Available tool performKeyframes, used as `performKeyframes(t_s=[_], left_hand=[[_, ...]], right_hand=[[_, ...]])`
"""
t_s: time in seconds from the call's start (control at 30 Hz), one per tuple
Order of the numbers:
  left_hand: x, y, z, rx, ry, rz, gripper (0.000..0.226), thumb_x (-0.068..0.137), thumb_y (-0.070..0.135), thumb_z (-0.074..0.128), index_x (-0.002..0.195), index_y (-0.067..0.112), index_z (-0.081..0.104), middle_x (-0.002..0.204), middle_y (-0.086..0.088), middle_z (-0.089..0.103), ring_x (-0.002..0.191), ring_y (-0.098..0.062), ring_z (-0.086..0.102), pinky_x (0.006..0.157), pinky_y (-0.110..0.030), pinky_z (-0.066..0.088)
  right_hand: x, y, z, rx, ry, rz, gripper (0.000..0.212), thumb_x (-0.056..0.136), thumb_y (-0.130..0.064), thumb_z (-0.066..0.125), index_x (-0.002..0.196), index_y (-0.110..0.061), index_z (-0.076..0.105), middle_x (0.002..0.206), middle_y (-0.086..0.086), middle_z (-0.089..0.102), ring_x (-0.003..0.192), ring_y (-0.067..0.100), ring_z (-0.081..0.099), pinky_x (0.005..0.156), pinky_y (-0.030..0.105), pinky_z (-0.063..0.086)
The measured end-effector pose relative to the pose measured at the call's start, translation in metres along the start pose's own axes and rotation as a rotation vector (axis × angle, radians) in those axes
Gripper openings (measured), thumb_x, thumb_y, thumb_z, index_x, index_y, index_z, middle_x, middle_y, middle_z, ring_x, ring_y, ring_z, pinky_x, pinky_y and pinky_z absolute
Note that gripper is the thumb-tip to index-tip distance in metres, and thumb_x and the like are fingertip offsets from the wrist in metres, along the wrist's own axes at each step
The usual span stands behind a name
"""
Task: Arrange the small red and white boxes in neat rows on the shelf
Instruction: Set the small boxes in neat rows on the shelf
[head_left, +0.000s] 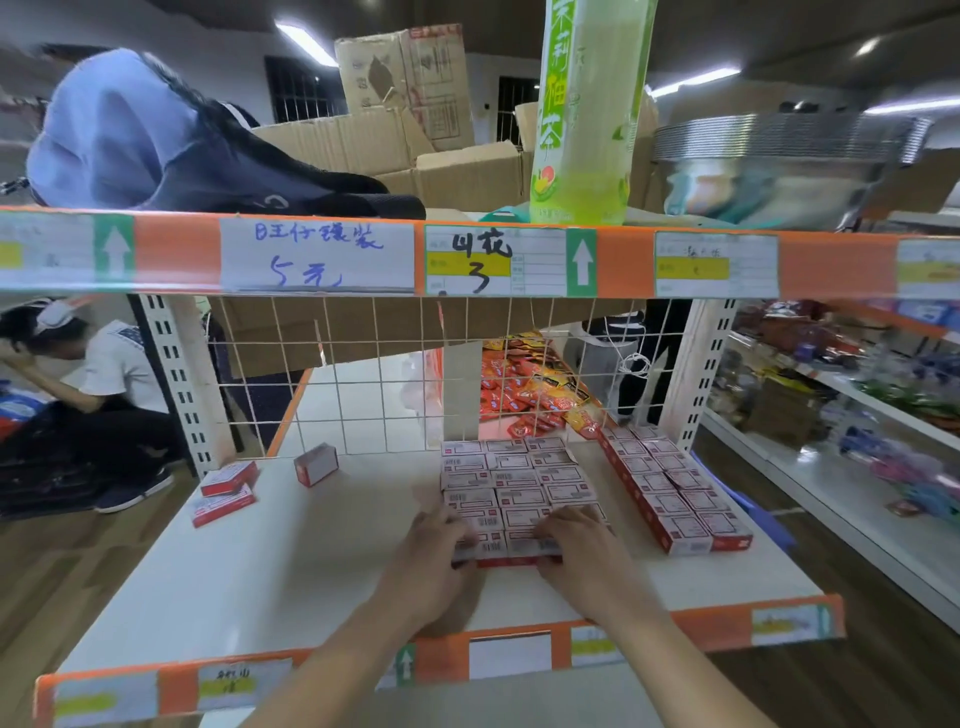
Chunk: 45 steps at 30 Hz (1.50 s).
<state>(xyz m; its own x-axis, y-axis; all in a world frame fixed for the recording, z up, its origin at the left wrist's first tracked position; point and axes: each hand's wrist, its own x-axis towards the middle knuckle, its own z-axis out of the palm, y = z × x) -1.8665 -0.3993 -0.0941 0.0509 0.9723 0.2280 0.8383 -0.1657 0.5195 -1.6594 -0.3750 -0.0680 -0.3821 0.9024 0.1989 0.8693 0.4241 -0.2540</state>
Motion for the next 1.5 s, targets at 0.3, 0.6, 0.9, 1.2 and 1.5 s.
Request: performKeyframes(t_s=[0.3, 0.6, 0.9, 1.2, 1.5], left_hand=[[-0.006, 0.009, -0.031, 0.122, -0.105, -0.003, 0.030, 0.083, 0.033, 0.057, 0.112, 0.029, 0.059, 0.122, 0.009, 0.051, 0.114, -0.016, 0.047, 0.093, -0.036, 0.047], [-0.040, -0.026, -0.097, 0.328, -0.200, -0.224, 0.035, 0.090, 0.041, 0.053, 0.121, 0.024, 0.056, 0.125, 0.003, 0.053, 0.116, -0.018, 0.048, 0.095, -0.033, 0.042], [-0.095, -0.115, -0.152, 0.323, -0.051, -0.493, 0.038, 0.084, 0.042, 0.059, 0.119, 0.028, 0.057, 0.122, 0.002, 0.056, 0.113, -0.021, 0.054, 0.092, -0.037, 0.048], [-0.094, -0.196, -0.187, 0.287, 0.047, -0.577, 0.029, 0.081, 0.042, 0.054, 0.106, 0.028, 0.060, 0.107, 0.005, 0.059, 0.107, -0.019, 0.052, 0.085, -0.036, 0.049], [-0.050, -0.223, -0.188, 0.230, 0.111, -0.518, 0.042, 0.077, 0.047, 0.061, 0.109, 0.020, 0.053, 0.108, 0.001, 0.052, 0.108, -0.019, 0.046, 0.083, -0.037, 0.048]], right_hand=[[0.005, -0.019, -0.019, -0.109, -0.161, -0.010, 0.033, 0.088, -0.027, 0.048, 0.120, -0.023, 0.056, 0.124, -0.002, 0.056, 0.122, 0.022, 0.044, 0.097, 0.039, 0.041], [0.030, -0.083, -0.016, -0.165, -0.236, -0.074, 0.026, 0.085, -0.028, 0.051, 0.106, -0.019, 0.064, 0.114, 0.005, 0.064, 0.110, 0.027, 0.059, 0.090, 0.038, 0.049], [0.080, -0.187, 0.032, 0.026, -0.253, -0.296, 0.025, 0.084, -0.032, 0.054, 0.108, -0.027, 0.061, 0.111, -0.004, 0.063, 0.102, 0.021, 0.059, 0.084, 0.031, 0.048], [0.145, -0.265, 0.086, 0.084, -0.271, -0.364, 0.019, 0.084, -0.025, 0.065, 0.103, -0.026, 0.065, 0.111, 0.005, 0.061, 0.108, 0.023, 0.056, 0.070, 0.022, 0.040], [0.208, -0.319, 0.105, 0.095, -0.138, -0.524, 0.039, 0.081, -0.004, 0.062, 0.118, -0.018, 0.060, 0.111, 0.008, 0.061, 0.100, 0.025, 0.059, 0.079, 0.038, 0.054]])
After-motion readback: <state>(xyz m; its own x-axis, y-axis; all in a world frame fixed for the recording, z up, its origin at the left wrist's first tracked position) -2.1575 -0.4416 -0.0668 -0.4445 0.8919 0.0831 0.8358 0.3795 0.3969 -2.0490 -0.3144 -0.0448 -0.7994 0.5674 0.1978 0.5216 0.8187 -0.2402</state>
